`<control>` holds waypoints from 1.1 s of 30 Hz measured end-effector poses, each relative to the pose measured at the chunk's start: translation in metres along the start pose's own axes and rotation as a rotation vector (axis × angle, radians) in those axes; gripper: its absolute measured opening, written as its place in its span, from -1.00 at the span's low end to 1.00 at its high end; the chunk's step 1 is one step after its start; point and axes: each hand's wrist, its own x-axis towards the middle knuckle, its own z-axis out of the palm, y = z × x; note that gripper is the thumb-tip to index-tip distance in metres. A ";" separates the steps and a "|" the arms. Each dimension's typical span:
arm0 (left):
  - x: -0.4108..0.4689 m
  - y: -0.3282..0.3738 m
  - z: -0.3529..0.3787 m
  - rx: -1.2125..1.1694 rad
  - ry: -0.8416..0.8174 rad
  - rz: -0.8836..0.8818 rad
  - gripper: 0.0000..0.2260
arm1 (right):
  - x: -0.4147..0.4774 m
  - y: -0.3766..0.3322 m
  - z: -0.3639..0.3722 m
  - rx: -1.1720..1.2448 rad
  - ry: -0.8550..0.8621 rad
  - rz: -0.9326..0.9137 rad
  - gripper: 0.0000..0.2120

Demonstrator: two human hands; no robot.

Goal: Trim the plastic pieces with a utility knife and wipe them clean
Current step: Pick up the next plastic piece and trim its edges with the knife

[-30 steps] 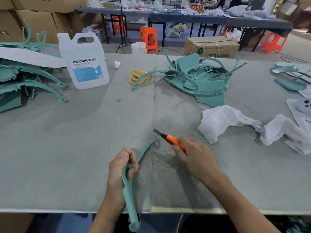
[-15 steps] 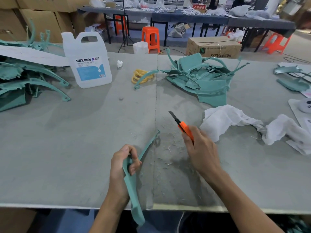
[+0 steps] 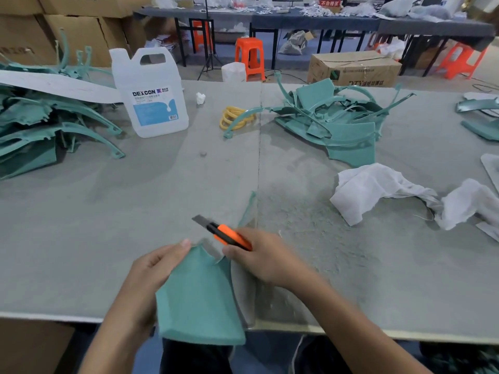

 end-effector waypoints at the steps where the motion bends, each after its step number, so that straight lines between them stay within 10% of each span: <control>1: -0.001 -0.001 -0.006 -0.012 -0.010 -0.001 -0.70 | 0.002 -0.002 -0.002 -0.012 0.022 0.008 -0.82; 13: 0.051 -0.045 0.041 0.885 0.265 0.524 -0.98 | -0.013 0.002 -0.063 -0.368 0.192 0.091 -0.76; 19: 0.024 -0.057 0.060 1.063 0.202 0.816 -0.74 | -0.043 0.016 -0.059 -0.515 0.153 0.100 -0.74; 33: 0.007 -0.077 0.066 1.137 -0.067 0.565 -0.32 | -0.037 0.025 -0.047 -0.640 0.244 0.007 -0.65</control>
